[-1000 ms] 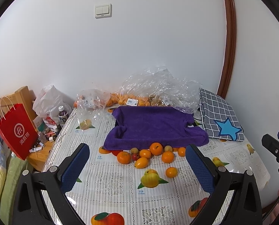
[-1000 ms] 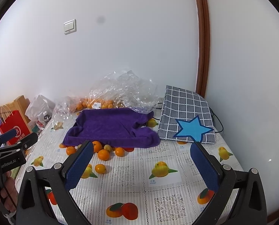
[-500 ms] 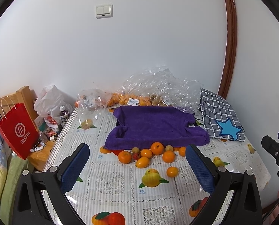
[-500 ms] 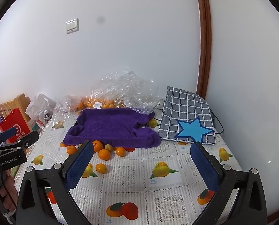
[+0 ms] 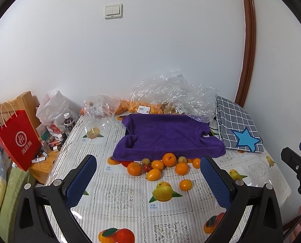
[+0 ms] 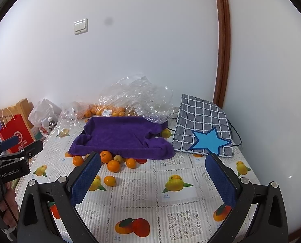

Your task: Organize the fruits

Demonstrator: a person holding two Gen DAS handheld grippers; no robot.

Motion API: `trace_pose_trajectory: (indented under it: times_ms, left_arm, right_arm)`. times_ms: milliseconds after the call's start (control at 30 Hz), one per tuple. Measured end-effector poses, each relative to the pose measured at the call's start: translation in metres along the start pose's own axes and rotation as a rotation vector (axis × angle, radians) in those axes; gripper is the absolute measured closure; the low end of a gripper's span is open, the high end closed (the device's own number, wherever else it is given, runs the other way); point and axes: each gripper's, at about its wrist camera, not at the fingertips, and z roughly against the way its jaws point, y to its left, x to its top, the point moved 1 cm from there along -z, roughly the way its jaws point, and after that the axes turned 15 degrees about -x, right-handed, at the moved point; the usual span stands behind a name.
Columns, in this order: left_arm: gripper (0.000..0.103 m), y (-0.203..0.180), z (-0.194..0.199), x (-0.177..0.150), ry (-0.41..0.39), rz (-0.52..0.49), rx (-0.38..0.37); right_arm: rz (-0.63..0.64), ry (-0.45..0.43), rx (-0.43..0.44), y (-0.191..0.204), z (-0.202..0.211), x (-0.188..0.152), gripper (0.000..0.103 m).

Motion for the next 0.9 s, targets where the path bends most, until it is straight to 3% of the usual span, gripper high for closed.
trace_pose_trajectory:
  times_ms: [900]
  left_arm:
    - [0.0, -0.0018, 0.0039, -0.006, -0.013, 0.001, -0.01]
  right_arm:
    - [-0.003, -0.004, 0.0, 0.0036, 0.0023, -0.0014, 0.001]
